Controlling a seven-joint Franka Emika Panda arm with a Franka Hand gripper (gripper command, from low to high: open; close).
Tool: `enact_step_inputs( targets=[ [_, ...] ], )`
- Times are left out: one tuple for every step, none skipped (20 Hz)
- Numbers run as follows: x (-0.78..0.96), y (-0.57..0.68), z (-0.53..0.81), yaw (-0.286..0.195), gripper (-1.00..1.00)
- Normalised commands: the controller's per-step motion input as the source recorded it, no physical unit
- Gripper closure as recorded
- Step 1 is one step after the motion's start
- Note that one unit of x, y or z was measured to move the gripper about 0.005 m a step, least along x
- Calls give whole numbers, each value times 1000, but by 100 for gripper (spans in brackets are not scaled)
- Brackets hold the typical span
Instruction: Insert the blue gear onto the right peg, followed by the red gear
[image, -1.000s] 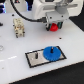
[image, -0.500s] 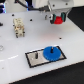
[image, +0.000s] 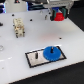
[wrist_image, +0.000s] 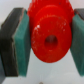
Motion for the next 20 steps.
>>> enact_step_inputs(
  targets=[
    [817, -257, 346, 0, 100],
    [826, -243, 329, 0, 100],
    [829, -243, 320, 0, 100],
    [834, -240, 311, 0, 100],
    [843, -229, 300, 0, 100],
    [846, -223, 277, 0, 100],
    [854, -211, 246, 0, 100],
    [857, -203, 189, 0, 100],
    [863, -200, 171, 0, 100],
    [863, -206, 151, 0, 100],
    [863, -214, 131, 0, 100],
    [851, -237, 126, 0, 100],
    [840, -246, 120, 0, 100],
    [806, -246, 91, 0, 100],
    [771, -254, 80, 0, 100],
    [731, -271, 46, 0, 100],
    [700, -297, 0, 0, 100],
    [669, -300, 0, 0, 100],
    [634, -294, 0, 0, 100],
    [566, -289, 0, 0, 100]
  ],
)
